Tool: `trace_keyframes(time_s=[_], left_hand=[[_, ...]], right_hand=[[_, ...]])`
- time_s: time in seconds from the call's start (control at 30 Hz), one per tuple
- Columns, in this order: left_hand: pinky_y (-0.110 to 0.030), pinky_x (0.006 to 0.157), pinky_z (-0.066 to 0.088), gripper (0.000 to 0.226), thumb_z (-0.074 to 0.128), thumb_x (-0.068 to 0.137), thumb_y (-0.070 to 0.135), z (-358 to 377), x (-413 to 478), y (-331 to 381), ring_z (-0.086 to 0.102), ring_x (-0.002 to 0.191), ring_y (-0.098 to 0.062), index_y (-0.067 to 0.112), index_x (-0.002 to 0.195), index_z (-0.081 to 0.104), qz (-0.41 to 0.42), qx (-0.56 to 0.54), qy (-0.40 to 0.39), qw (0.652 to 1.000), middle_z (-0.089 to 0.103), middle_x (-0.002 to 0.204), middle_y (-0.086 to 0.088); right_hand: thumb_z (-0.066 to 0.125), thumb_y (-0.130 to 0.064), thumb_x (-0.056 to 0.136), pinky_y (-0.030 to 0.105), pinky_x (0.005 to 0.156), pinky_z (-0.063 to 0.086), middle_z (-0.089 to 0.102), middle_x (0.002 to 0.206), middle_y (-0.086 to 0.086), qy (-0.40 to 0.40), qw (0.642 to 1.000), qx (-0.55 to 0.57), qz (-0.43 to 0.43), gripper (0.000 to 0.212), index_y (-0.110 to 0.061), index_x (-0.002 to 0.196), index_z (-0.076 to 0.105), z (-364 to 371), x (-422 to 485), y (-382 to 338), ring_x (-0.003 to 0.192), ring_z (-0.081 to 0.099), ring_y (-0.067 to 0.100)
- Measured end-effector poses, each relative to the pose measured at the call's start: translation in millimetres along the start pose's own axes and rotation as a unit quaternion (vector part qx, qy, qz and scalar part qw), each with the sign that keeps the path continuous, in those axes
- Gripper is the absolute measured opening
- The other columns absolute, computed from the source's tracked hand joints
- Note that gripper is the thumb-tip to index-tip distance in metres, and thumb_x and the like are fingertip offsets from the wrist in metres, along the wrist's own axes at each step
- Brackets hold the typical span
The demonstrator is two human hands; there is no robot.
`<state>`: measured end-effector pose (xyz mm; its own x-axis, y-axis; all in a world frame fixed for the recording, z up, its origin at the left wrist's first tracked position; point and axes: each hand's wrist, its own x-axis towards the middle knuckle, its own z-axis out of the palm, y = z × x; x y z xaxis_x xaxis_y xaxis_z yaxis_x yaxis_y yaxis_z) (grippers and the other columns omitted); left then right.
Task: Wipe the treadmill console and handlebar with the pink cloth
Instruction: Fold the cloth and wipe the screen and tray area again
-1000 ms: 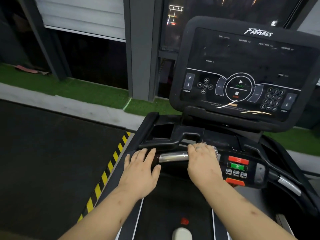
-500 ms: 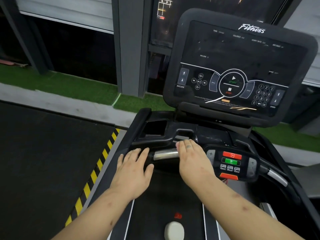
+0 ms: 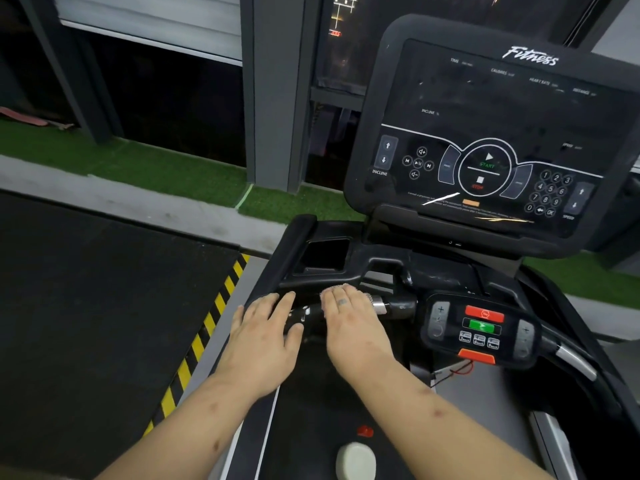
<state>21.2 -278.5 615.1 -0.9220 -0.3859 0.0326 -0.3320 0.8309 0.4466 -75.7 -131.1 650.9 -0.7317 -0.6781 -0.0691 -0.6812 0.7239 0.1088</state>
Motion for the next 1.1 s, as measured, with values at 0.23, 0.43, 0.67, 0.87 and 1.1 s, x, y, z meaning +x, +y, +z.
trace_keyframes(time_s=[0.23, 0.43, 0.67, 0.87, 1.1], left_hand=[[-0.048, 0.129, 0.006, 0.061, 0.029, 0.108, 0.051, 0.1, 2.5, 19.0, 0.014, 0.156, -0.016, 0.036, 0.164, 0.012, 0.015, -0.005, -0.032, 0.999, 0.023, 0.168, 0.005], [-0.047, 0.13, 0.005, 0.062, 0.027, 0.108, 0.053, 8.6, 2.7, 21.4, 0.009, 0.158, -0.018, 0.038, 0.164, 0.007, 0.011, -0.014, -0.046, 0.999, 0.016, 0.171, 0.003], [-0.046, 0.129, 0.007, 0.062, 0.028, 0.107, 0.051, 22.0, -3.7, 8.7, 0.01, 0.158, -0.018, 0.036, 0.165, 0.008, 0.004, -0.013, -0.052, 0.999, 0.018, 0.17, 0.002], [-0.046, 0.129, 0.007, 0.064, 0.03, 0.106, 0.051, 30.9, 0.9, 20.3, 0.01, 0.158, -0.017, 0.035, 0.165, 0.01, 0.015, -0.017, -0.042, 0.999, 0.018, 0.171, 0.0], [-0.046, 0.129, 0.007, 0.063, 0.028, 0.107, 0.052, 26.7, 1.2, 16.3, 0.009, 0.158, -0.017, 0.038, 0.164, 0.007, 0.005, -0.014, -0.038, 0.999, 0.016, 0.17, 0.003]], right_hand=[[0.03, -0.012, 0.102, 0.047, 0.129, 0.008, 0.015, 0.169, 0.015, 0.018, 0.997, -0.001, 0.076, 0.067, -0.007, 0.164, 0.008, -11.9, -21.0, 43.8, 0.158, 0.007, 0.033], [0.037, -0.002, 0.092, 0.051, 0.129, 0.004, 0.012, 0.171, 0.02, 0.066, 0.993, 0.006, 0.1, 0.077, -0.002, 0.163, 0.008, 5.0, -32.0, 40.2, 0.159, 0.002, 0.038], [0.029, -0.005, 0.078, 0.057, 0.122, 0.009, 0.032, 0.164, 0.021, 0.134, 0.989, 0.019, 0.055, 0.079, -0.001, 0.157, 0.036, 27.8, -28.2, 31.1, 0.155, 0.019, 0.042], [0.02, -0.007, 0.088, 0.05, 0.128, 0.008, 0.01, 0.172, 0.014, 0.108, 0.993, 0.036, 0.02, 0.076, -0.009, 0.164, 0.013, 25.8, -37.4, 41.8, 0.159, 0.001, 0.031], [0.024, -0.001, 0.083, 0.051, 0.128, 0.008, 0.016, 0.171, 0.016, 0.088, 0.992, 0.052, 0.073, 0.081, -0.006, 0.163, 0.017, 14.4, -38.9, 47.6, 0.159, 0.006, 0.033]])
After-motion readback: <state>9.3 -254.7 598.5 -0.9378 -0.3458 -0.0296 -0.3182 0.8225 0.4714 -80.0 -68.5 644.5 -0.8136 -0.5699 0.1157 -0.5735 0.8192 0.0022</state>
